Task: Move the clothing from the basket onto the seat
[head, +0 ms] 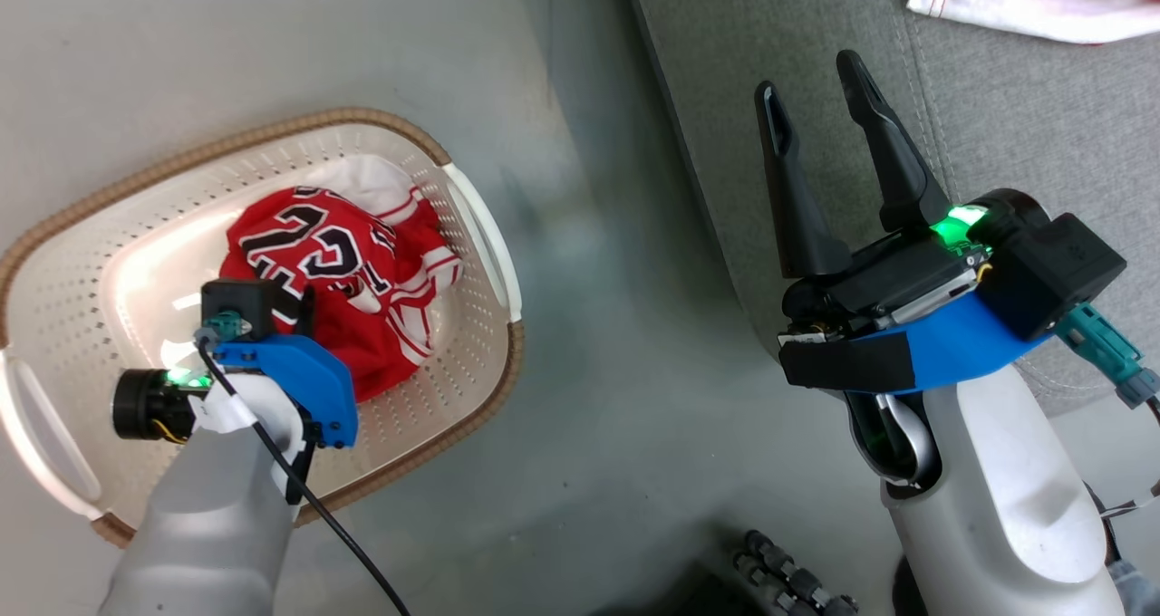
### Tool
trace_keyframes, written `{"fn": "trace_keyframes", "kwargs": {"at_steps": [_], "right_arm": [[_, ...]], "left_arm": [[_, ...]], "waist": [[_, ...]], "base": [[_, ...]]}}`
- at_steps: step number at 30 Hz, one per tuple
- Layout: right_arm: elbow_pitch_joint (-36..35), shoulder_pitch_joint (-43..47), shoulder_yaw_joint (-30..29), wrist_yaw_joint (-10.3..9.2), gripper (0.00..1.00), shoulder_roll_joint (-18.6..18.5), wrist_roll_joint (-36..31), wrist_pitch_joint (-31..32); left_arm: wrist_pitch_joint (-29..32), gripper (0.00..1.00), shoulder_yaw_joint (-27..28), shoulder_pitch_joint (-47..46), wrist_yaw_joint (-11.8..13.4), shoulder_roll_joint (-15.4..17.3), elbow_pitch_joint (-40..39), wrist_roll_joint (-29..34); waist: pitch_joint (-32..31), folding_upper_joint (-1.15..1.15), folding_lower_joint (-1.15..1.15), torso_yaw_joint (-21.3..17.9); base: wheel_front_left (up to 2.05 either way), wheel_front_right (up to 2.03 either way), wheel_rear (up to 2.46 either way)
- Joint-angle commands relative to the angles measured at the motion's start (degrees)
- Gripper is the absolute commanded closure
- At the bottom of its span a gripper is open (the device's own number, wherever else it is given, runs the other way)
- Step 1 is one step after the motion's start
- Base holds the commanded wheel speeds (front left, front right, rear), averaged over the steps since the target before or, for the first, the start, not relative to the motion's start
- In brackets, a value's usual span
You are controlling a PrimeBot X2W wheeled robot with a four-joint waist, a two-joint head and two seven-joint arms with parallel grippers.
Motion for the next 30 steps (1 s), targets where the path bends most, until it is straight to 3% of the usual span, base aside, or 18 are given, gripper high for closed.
{"fn": "trace_keyframes", "kwargs": {"at_steps": [1, 15, 30], "right_arm": [[0.2, -0.7, -0.1, 0.01, 0.0, 0.1, -0.4, -0.3], [2.9, 1.9, -2.0, 0.01, 0.0, 0.1, -4.4, -0.3], [5.6, 9.3, -3.5, 0.01, 0.0, 0.0, -7.0, 2.5]], "left_arm": [[-0.3, 1.0, -0.1, 0.0, -0.2, -0.2, 0.1, -0.2], [-1.6, 1.0, -4.6, 4.1, -1.2, -4.8, -1.3, -0.6], [-2.0, 1.0, -13.1, 14.3, -1.3, -6.0, -14.4, -8.8]], "waist": [[-0.9, 0.0, 0.0, 0.5], [-13.9, 0.0, 0.0, 8.2], [-32.1, 0.0, 0.0, 14.5]], "base": [[0.0, 0.0, 0.0], [0.0, 0.0, 0.0], [0.0, 0.0, 0.0]]}}
